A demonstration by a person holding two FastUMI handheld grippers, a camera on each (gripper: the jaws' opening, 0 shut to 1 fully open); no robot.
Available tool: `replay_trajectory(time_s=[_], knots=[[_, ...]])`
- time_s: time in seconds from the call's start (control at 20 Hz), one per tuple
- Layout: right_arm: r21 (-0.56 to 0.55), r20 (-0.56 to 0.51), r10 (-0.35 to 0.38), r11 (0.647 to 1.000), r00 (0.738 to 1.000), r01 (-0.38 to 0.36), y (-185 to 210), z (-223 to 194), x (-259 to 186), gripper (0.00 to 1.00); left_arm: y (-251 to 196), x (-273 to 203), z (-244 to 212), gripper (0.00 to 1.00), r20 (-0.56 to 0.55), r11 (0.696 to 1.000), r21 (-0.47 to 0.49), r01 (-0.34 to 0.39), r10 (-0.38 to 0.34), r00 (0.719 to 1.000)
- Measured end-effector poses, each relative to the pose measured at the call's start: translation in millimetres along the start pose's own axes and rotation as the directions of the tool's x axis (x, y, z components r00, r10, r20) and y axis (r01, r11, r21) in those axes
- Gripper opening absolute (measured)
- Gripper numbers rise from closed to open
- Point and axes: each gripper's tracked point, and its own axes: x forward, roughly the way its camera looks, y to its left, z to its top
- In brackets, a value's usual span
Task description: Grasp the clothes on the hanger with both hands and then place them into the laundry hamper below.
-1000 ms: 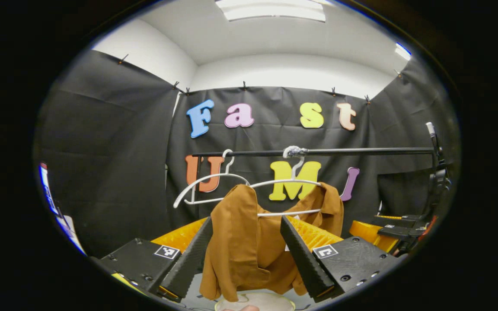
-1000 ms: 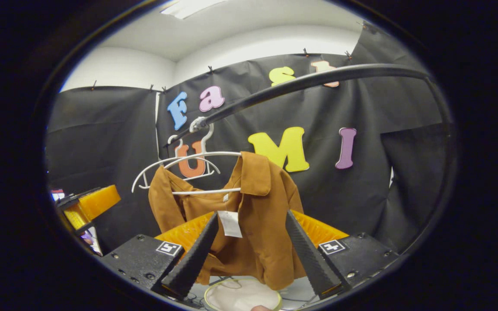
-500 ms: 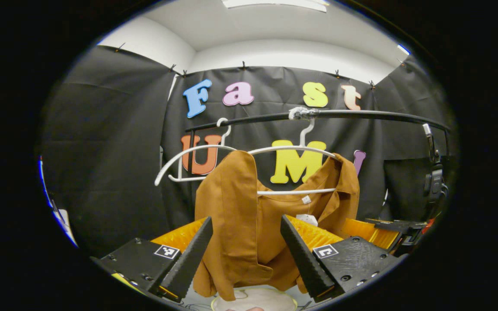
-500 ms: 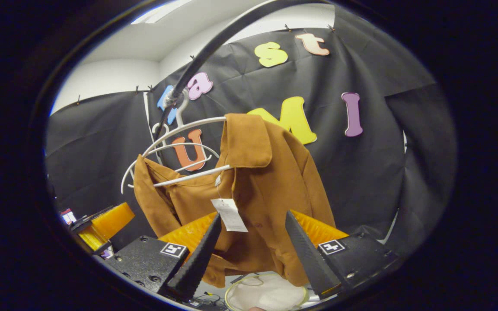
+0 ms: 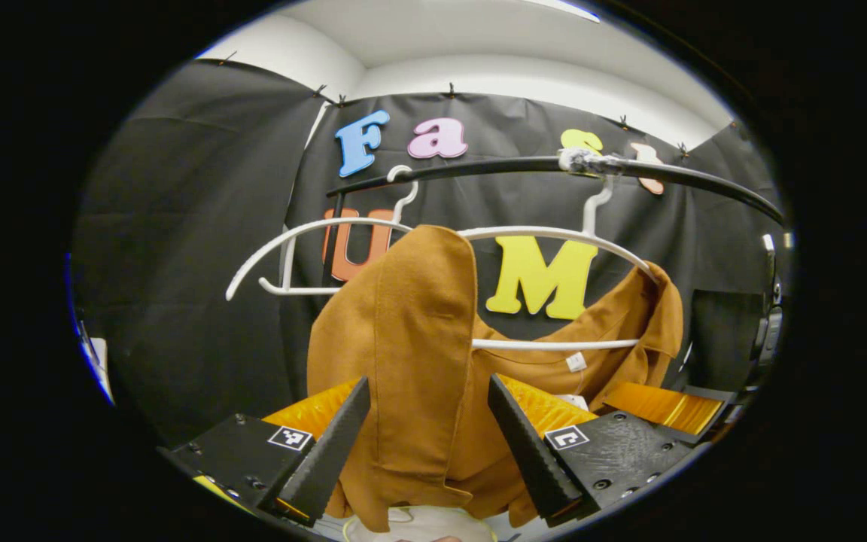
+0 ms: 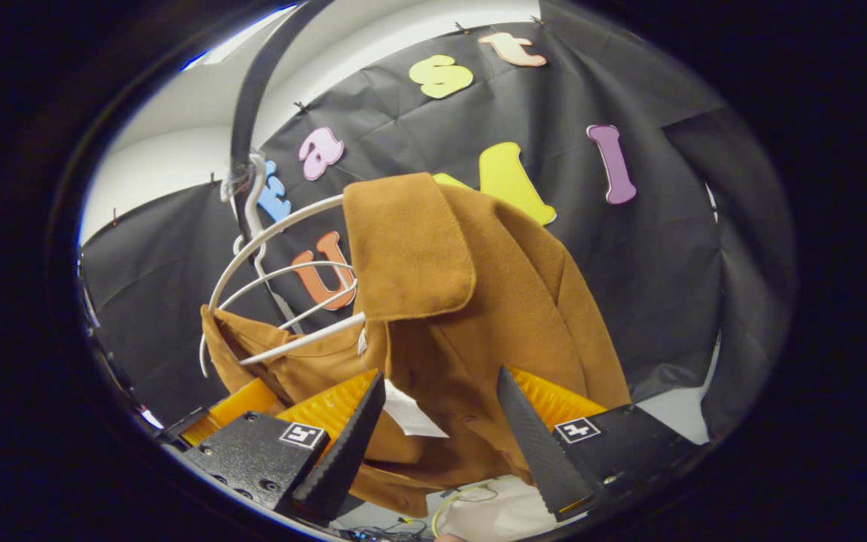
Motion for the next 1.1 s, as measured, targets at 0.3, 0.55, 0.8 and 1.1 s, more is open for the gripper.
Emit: replay_trajectory(time_s=[0.3, 0.55, 0.8, 1.1], knots=[[0.03, 0.06, -0.048, 0.998, 0.997, 0.047, -5, 18, 24, 0.96, 5, 27, 2, 0.96, 0.004, 0.999, 0.018, -0.039, 0.038, 0.999], [0.1, 0.074, -0.053, 0.994, 0.996, 0.046, -13, 27, 33, 0.87, 16, 36, 2, 0.98, 0.006, 0.996, 0.029, -0.083, 0.082, 0.997], [0.12, 0.092, -0.036, 0.992, 0.995, 0.025, -23, 30, 29, 0.54, 23, 44, 2, 0.73, -0.002, 0.995, 0.047, -0.09, 0.09, 0.996], [0.114, 0.136, -0.03, 0.993, 0.99, 0.014, -37, 41, 13, 0.21, 30, 28, 3, 0.2, 0.014, 0.996, 0.045, -0.077, 0.077, 0.997]])
